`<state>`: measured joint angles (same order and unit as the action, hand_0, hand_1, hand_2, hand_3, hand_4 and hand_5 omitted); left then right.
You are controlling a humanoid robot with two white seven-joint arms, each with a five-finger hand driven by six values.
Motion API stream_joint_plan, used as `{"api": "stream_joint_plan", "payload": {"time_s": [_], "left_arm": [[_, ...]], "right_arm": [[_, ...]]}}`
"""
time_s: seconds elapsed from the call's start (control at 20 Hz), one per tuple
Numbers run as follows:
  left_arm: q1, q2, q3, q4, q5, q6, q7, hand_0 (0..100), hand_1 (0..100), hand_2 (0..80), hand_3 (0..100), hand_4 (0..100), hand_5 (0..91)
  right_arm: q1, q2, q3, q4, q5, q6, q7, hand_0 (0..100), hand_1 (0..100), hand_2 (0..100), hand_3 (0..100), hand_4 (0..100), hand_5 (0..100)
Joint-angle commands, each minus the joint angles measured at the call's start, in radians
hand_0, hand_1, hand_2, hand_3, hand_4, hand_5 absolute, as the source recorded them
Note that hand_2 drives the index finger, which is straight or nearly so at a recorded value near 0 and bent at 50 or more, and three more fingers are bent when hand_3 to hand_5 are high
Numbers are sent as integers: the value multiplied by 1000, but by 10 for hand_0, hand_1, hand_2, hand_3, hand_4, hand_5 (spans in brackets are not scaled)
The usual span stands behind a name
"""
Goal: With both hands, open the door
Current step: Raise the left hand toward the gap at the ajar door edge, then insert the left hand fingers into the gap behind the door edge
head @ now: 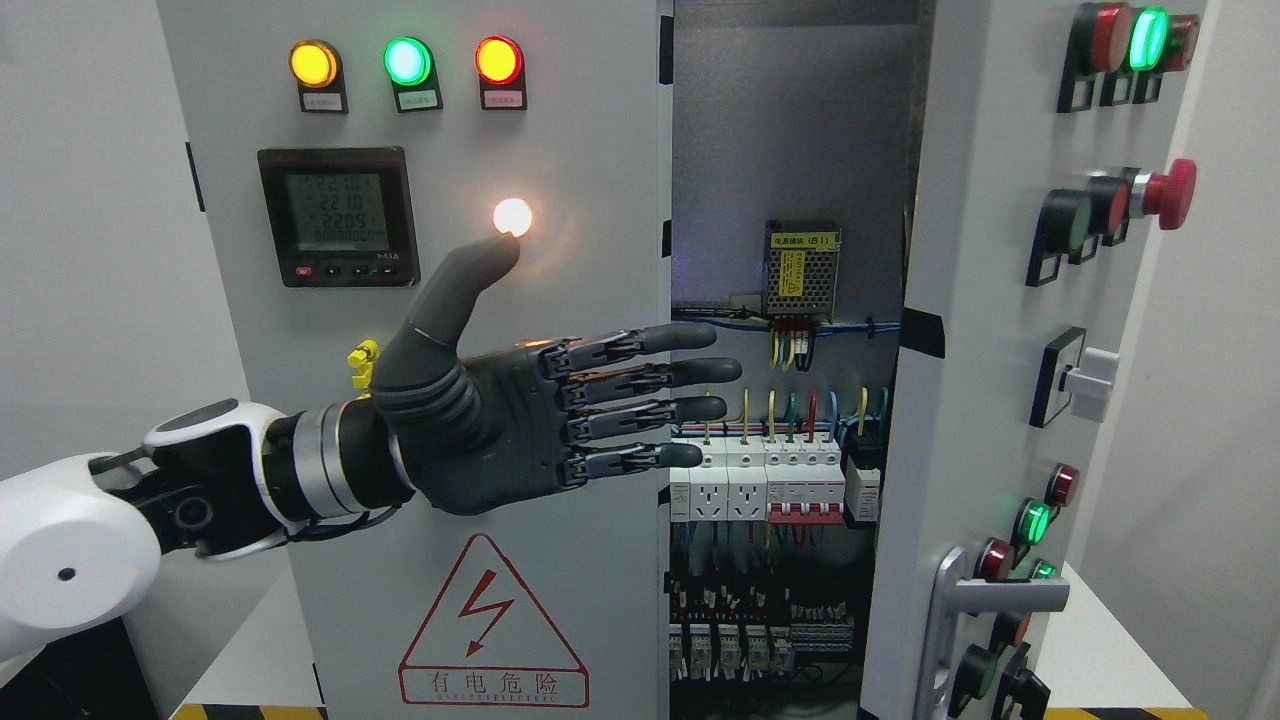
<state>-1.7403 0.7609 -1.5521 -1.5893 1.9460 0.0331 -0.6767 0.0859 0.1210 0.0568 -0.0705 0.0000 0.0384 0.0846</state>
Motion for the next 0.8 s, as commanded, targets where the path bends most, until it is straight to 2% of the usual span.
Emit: {"api": "stream_joint_plan", "payload": {"time_s": [0.0, 0.4, 0.75], "left_arm": [[-15, -221, -39, 84, 1, 2, 0, 0, 0, 0, 0, 0, 0], [-12, -284, 7, 129, -8, 7, 0, 0, 0, 0, 0, 0, 0], [-10, -339, 17, 149, -28, 7, 34, 0, 0, 0, 0, 0, 0]], "right_arm": [[0, -1, 0, 0, 6, 0, 0, 380, 0, 0, 0, 0, 0], [0, -1, 0, 0, 5, 0, 0, 379, 0, 0, 0, 0, 0], [0, 0, 0, 0, 6, 0, 0, 380, 0, 0, 0, 0, 0]]}}
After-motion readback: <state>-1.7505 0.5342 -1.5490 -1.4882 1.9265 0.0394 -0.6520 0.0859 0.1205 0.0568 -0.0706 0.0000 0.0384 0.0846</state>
